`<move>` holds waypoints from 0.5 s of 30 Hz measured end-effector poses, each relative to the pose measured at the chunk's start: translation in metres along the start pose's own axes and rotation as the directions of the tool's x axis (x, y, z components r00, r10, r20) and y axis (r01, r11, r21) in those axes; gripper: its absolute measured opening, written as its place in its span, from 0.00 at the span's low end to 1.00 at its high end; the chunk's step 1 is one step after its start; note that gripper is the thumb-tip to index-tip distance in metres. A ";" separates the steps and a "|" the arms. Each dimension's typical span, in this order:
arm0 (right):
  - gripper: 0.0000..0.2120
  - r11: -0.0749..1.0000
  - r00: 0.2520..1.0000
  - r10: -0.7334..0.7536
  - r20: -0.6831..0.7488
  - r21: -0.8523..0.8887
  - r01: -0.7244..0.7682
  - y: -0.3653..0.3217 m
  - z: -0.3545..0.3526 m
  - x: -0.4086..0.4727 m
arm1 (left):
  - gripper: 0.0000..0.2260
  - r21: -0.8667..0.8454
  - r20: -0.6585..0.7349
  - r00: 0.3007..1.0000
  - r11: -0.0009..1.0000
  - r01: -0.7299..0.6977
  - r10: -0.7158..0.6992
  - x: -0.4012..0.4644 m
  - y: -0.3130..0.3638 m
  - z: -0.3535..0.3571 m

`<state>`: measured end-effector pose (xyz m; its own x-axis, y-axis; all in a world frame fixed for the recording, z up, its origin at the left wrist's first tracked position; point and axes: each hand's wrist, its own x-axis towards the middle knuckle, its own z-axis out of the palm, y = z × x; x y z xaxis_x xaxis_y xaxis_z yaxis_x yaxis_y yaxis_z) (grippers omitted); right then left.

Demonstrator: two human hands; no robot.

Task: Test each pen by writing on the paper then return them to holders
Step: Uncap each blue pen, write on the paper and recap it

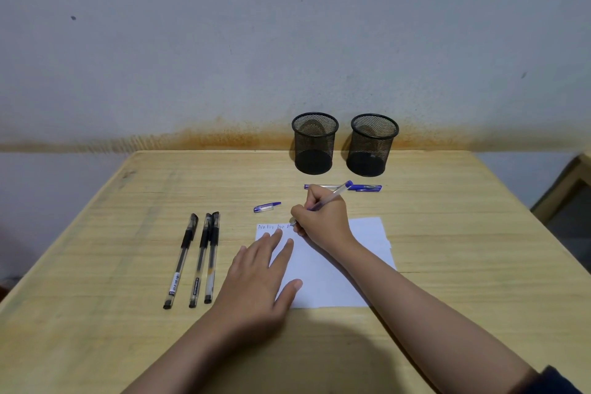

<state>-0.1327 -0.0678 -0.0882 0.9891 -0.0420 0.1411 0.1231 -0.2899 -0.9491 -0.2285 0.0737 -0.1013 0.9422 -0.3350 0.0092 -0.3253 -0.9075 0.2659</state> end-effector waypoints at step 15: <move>0.14 0.999 0.999 0.019 -0.032 -0.026 -0.020 0.002 0.000 0.001 | 0.36 0.004 0.004 1.000 1.000 0.010 -0.010 0.000 -0.002 0.003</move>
<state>-0.1315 -0.0686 -0.0897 0.9882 -0.0776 0.1322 0.1016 -0.3142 -0.9439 -0.2284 0.0753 -0.1044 0.9451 -0.3267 0.0023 -0.3159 -0.9118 0.2625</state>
